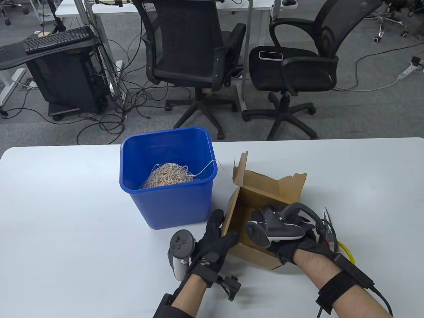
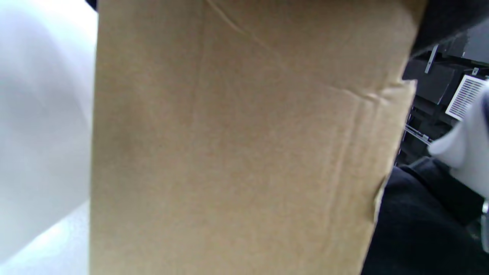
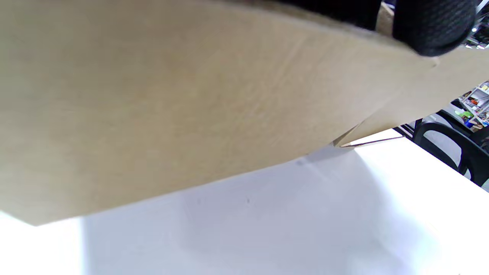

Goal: Cut the packaging cotton rope with scissors

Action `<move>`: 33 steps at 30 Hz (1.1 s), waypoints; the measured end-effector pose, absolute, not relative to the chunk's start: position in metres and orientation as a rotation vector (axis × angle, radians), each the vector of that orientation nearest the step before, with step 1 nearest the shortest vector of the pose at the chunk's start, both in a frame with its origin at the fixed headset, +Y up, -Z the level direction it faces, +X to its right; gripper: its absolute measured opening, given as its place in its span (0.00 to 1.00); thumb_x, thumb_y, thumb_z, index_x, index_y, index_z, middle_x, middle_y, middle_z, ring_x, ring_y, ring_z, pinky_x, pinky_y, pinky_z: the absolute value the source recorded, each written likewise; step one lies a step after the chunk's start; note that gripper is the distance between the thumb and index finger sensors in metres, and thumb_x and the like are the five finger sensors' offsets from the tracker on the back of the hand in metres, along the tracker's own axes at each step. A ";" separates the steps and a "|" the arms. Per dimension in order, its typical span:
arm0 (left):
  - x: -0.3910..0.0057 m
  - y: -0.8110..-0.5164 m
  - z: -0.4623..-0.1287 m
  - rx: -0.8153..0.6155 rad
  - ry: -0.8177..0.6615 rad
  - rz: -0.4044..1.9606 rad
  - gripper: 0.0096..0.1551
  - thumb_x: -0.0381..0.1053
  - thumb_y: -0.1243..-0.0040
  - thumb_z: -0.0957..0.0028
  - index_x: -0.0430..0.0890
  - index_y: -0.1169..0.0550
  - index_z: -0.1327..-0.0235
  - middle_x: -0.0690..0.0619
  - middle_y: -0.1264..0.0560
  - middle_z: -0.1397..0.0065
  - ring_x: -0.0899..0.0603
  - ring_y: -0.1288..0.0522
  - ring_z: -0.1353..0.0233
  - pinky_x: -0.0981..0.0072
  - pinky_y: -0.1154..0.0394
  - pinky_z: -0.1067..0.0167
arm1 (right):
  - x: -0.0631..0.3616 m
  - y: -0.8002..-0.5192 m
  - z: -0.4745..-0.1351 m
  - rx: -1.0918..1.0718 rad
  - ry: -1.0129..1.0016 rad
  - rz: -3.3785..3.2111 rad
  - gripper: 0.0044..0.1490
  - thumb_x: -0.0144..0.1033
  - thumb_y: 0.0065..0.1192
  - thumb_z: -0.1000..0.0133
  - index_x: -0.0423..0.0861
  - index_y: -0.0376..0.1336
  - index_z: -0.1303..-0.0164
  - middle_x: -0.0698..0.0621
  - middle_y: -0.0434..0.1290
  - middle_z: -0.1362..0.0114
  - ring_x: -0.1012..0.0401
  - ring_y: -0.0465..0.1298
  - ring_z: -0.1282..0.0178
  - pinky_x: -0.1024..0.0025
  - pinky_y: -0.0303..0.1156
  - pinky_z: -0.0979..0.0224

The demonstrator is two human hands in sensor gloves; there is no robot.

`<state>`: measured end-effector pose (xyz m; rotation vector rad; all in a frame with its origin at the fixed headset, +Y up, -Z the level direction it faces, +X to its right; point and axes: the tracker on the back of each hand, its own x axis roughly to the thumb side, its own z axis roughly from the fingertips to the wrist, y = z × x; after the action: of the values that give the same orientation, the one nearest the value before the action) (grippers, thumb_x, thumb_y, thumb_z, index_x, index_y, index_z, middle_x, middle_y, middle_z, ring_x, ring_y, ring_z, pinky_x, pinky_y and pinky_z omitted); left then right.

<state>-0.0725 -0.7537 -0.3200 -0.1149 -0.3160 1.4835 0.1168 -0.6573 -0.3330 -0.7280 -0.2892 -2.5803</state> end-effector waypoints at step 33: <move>-0.078 -0.753 -0.320 -0.104 -0.310 1.518 0.59 0.66 0.39 0.45 0.43 0.58 0.20 0.29 0.58 0.21 0.14 0.47 0.28 0.25 0.39 0.39 | 0.185 -0.618 -0.301 -0.915 0.700 -3.325 0.54 0.41 0.77 0.55 0.37 0.55 0.21 0.30 0.64 0.22 0.30 0.72 0.37 0.36 0.78 0.50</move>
<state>-0.0780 -0.7530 -0.3196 -0.1042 -0.3100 1.5177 0.1845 -0.6175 -0.3007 -0.9153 0.6996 -3.3254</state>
